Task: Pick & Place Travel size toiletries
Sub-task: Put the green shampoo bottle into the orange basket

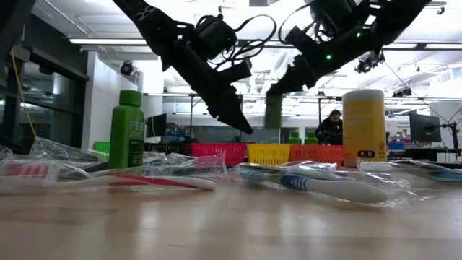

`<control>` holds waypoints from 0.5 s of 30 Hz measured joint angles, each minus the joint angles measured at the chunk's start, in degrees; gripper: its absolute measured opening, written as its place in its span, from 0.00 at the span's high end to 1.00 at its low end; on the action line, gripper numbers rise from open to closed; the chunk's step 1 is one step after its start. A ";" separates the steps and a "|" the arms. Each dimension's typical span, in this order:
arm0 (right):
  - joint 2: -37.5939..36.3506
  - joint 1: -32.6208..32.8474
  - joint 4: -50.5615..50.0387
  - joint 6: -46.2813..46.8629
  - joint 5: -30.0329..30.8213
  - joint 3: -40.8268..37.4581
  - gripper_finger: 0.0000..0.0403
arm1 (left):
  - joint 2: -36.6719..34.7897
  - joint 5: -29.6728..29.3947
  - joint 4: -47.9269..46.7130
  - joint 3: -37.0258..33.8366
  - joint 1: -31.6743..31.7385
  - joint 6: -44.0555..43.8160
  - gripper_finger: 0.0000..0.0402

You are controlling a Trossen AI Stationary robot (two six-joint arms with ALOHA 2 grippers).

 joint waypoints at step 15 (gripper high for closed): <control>-8.17 -19.14 -15.86 18.52 13.34 -1.22 0.77 | -0.79 -0.36 -5.29 -0.06 0.03 -2.09 0.58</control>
